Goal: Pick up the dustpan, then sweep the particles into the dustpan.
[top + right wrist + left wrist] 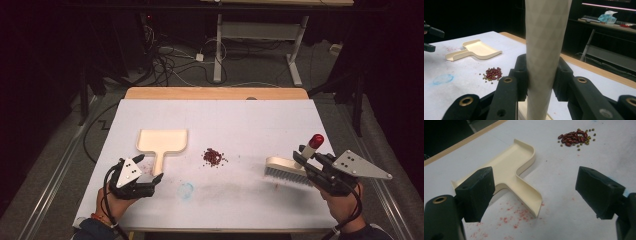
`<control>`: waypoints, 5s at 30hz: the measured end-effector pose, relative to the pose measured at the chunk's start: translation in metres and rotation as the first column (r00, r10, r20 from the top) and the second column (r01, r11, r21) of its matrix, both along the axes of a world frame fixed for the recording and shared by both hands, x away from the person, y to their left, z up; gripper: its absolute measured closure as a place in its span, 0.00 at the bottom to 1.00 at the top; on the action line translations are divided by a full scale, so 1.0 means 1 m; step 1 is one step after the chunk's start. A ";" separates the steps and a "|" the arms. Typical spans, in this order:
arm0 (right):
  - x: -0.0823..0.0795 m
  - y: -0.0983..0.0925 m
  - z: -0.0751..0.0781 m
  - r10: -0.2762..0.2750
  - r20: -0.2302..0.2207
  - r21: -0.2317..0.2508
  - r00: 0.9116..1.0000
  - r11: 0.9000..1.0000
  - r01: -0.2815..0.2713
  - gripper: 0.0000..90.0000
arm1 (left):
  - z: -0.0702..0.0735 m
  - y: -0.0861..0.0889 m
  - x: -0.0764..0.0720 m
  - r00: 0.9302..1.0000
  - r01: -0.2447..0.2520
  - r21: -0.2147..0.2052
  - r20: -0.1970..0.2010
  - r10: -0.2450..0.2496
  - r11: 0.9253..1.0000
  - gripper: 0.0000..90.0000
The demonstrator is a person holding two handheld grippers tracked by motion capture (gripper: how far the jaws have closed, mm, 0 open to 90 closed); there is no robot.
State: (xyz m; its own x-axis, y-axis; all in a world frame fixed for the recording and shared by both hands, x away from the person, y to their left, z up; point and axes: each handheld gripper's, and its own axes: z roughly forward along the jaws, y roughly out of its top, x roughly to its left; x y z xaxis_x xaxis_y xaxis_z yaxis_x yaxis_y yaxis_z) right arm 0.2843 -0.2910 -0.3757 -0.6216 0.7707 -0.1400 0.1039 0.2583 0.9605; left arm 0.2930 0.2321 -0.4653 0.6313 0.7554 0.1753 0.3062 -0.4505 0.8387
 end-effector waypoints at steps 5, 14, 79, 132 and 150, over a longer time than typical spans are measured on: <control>-0.001 -0.001 0.001 -0.010 0.008 -0.002 1.000 1.000 0.010 0.78 | 0.001 0.000 -0.002 1.000 -0.005 0.010 -0.001 0.005 1.000 0.17; 0.000 0.006 0.002 -0.005 0.006 -0.014 1.000 1.000 0.005 0.78 | 0.008 -0.001 -0.004 0.990 -0.119 -0.019 -0.072 0.118 0.993 0.18; 0.016 0.015 -0.003 -0.006 -0.022 -0.025 1.000 1.000 0.006 0.78 | 0.021 0.010 0.057 0.948 -0.147 0.054 -0.277 0.156 0.988 0.71; 0.126 0.096 0.013 -0.047 -0.029 -0.053 0.998 0.998 0.045 0.78 | -0.005 -0.012 0.003 0.908 0.124 0.136 -0.415 -0.057 0.983 0.71; 0.150 0.166 -0.011 -0.052 -0.078 -0.040 0.996 0.998 0.049 0.78 | -0.008 -0.018 0.004 0.904 0.143 0.141 -0.421 -0.072 0.980 0.71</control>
State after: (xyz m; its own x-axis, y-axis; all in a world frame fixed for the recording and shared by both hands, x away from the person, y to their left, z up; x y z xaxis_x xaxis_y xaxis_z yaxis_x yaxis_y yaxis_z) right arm 0.4341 -0.1250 -0.3867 -0.5919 0.7968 -0.1218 0.1928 0.2867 0.9384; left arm 0.2971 0.2139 -0.4734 0.7496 0.6618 -0.0024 0.5498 -0.6207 0.5590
